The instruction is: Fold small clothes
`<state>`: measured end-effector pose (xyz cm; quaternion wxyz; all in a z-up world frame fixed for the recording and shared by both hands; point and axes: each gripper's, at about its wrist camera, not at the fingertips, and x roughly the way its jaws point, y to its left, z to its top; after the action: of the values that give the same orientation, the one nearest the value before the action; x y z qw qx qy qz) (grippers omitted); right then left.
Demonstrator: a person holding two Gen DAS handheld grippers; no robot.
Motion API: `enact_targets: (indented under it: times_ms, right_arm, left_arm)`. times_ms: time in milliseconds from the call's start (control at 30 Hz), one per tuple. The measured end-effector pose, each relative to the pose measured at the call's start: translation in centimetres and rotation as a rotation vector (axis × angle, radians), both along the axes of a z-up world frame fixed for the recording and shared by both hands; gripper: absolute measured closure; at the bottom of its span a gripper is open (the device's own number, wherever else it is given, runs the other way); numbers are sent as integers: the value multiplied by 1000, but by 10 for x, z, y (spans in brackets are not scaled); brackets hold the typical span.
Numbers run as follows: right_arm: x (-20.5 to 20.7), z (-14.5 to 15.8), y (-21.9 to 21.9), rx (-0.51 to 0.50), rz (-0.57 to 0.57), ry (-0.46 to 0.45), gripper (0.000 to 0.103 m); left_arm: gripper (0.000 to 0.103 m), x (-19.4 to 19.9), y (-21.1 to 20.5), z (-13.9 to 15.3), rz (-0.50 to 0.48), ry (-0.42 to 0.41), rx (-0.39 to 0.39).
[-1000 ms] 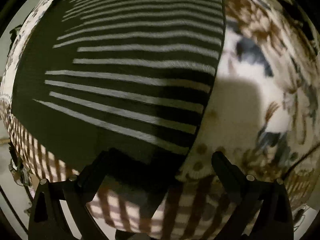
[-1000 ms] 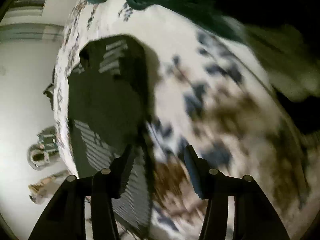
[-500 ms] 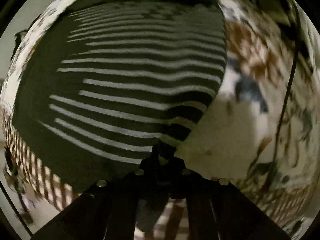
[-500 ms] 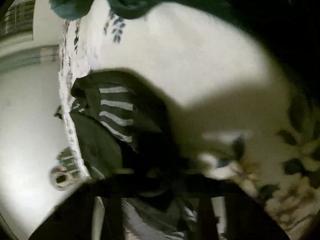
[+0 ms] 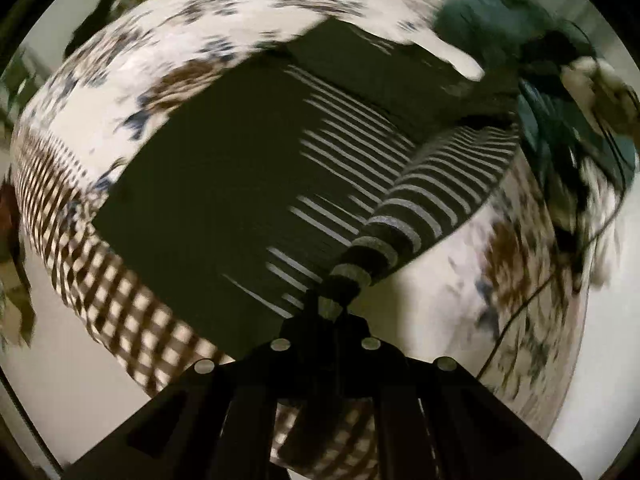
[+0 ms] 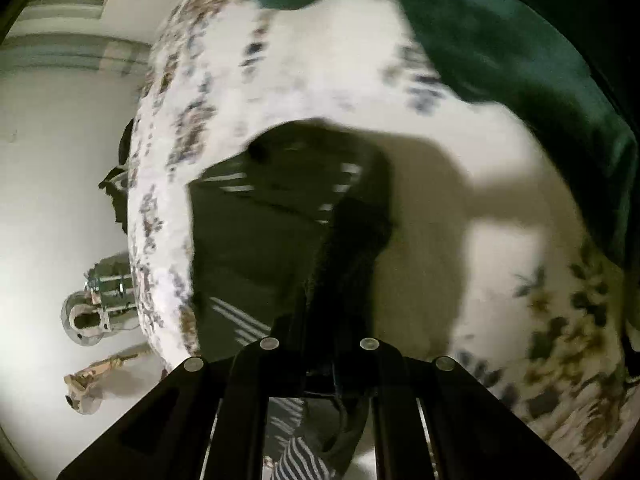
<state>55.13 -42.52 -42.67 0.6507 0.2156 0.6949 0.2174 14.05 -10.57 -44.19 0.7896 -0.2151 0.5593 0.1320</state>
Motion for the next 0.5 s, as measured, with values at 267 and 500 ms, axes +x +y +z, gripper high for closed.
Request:
enact_targets:
  times_ms: [267, 500]
  right_arm:
    - [25, 35, 164, -107, 39, -45, 94]
    - [40, 0, 318, -256, 115, -66, 94]
  left_arm:
    - [99, -1, 124, -29, 99, -13, -147]
    - [99, -2, 207, -68, 149, 13, -273]
